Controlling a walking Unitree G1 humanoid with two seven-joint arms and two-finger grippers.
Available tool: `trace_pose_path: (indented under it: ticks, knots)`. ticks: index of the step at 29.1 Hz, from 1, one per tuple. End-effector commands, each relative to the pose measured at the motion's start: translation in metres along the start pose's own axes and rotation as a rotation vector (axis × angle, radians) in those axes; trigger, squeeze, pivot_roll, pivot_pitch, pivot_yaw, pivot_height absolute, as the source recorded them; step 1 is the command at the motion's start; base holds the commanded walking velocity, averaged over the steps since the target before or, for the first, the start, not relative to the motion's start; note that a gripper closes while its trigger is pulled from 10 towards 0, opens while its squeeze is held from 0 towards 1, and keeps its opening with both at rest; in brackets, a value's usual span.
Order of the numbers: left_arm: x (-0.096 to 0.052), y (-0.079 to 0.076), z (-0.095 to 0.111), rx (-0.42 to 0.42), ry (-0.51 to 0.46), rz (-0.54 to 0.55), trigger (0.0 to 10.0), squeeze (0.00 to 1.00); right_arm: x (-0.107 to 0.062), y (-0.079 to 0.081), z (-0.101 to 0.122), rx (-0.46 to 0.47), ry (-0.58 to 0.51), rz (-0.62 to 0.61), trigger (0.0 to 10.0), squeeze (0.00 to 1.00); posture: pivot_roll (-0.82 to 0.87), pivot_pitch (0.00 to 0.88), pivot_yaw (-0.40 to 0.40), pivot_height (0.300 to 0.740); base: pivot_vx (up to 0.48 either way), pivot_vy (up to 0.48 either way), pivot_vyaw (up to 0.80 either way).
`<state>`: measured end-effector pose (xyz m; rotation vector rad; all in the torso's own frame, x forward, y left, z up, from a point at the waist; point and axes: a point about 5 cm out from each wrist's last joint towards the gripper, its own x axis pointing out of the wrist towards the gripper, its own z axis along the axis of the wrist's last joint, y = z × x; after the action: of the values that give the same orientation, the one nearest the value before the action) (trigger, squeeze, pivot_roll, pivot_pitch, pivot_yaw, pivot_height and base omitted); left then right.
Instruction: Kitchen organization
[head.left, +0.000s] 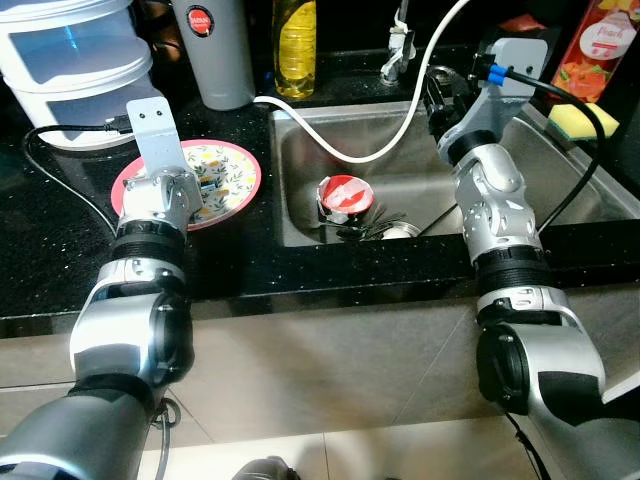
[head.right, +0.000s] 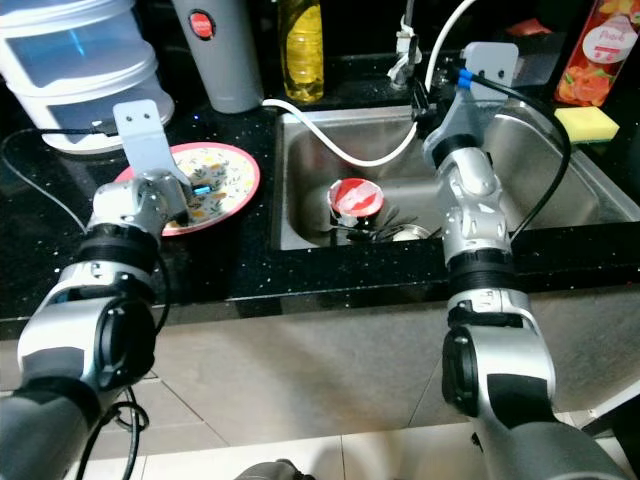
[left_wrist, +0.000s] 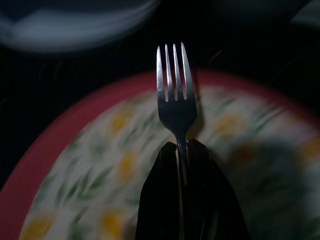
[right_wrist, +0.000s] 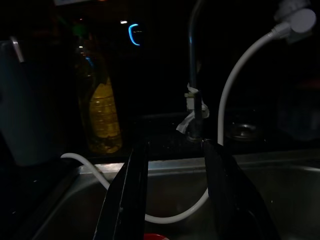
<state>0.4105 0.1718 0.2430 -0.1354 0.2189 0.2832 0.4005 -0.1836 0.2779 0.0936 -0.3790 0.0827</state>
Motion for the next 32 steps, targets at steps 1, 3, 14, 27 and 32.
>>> trace_pose_path:
  ticks: [1, 3, 14, 27, 32]
  knots:
    - [-0.020, -0.023, 0.051, 0.014, -0.268, -0.145, 10.0, 0.00, 0.005, 0.006, 0.002, 0.014, 0.006, 0.021, 10.0, 0.00, 0.24, 0.027, 0.040, 0.740, 0.000, 0.000, 0.00]
    - [-0.030, -0.037, 0.062, 0.033, -0.323, -0.241, 10.0, 0.00, 0.007, 0.010, 0.004, 0.012, -0.001, 0.035, 10.0, 0.00, 0.24, 0.026, 0.043, 0.740, 0.000, 0.000, 0.00]
    - [-0.062, -0.145, 0.010, 0.303, -0.137, -0.739, 10.0, 0.00, 0.005, 0.006, 0.008, -0.040, -0.022, 0.009, 10.0, 0.00, 0.18, 0.038, 0.068, 0.740, 0.000, 0.000, 0.00]
    - [-0.053, -0.120, 0.009, 0.286, -0.239, -0.678, 10.0, 0.00, -0.012, -0.021, -0.002, -0.185, 0.026, -0.045, 10.0, 0.00, 0.16, 0.034, 0.082, 0.740, 0.000, 0.000, 0.00]
    - [-0.061, -0.071, 0.057, 0.134, -0.521, -0.546, 10.0, 0.00, -0.006, -0.009, -0.002, -0.143, 0.019, -0.022, 10.0, 0.00, 0.18, 0.030, 0.049, 0.740, 0.000, 0.000, 0.00]
